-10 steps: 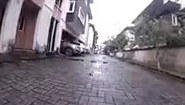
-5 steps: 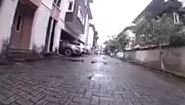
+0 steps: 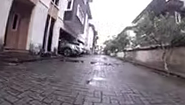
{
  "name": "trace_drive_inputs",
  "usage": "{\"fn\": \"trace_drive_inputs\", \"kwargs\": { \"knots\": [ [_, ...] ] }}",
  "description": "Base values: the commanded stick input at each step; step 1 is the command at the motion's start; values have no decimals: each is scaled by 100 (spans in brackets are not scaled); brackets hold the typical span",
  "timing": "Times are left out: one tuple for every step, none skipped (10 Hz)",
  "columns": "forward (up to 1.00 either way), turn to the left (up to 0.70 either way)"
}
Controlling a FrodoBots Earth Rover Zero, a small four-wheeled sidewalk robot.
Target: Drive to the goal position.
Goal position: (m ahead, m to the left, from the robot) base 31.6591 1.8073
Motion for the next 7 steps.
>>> {"fn": "trace_drive_inputs", "kwargs": {
  "knots": [
    [70, 0],
    [70, 0],
    [70, 0],
    [70, 0],
    [70, 0],
    [70, 0],
    [70, 0]
  ]
}}
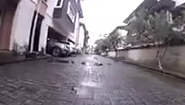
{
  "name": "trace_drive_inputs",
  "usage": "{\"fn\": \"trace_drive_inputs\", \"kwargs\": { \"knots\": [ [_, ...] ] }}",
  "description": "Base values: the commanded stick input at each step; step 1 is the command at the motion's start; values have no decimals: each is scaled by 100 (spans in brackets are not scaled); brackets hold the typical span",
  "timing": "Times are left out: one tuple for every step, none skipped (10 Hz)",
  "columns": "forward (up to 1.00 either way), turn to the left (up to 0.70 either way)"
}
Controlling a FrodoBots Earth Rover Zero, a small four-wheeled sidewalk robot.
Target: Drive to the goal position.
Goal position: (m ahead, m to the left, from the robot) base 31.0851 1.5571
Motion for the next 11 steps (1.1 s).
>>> {"fn": "trace_drive_inputs", "kwargs": {
  "knots": [
    [70, 0],
    [70, 0],
    [70, 0],
    [70, 0],
    [70, 0],
    [70, 0],
    [70, 0],
    [70, 0],
    [70, 0],
    [70, 0],
    [70, 0]
  ]
}}
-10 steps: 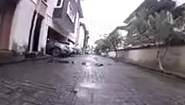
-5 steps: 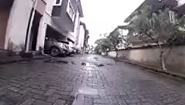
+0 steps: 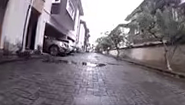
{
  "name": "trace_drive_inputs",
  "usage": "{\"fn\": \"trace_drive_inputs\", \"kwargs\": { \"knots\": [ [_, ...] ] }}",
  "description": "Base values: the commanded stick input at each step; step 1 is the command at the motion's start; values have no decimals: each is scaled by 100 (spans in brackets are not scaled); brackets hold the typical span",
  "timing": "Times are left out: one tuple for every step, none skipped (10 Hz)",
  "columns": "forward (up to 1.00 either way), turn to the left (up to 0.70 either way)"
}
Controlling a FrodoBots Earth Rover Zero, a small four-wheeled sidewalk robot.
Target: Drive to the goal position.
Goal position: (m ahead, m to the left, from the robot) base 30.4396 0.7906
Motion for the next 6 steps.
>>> {"fn": "trace_drive_inputs", "kwargs": {
  "knots": [
    [70, 0],
    [70, 0],
    [70, 0],
    [70, -2],
    [70, -18],
    [70, -35]
  ]
}}
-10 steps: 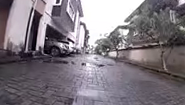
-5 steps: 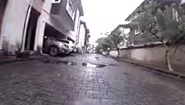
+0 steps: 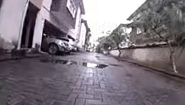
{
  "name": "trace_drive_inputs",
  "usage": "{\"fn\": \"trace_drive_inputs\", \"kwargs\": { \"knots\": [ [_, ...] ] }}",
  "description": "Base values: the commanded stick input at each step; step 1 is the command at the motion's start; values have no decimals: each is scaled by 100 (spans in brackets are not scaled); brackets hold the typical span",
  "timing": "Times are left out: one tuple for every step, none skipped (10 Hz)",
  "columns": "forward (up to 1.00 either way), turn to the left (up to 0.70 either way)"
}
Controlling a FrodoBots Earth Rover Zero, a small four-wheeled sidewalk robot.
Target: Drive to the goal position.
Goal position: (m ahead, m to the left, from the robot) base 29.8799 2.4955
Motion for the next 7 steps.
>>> {"fn": "trace_drive_inputs", "kwargs": {
  "knots": [
    [70, -35],
    [70, -25],
    [70, 0],
    [70, 0],
    [70, 0],
    [70, 0],
    [70, 0]
  ]
}}
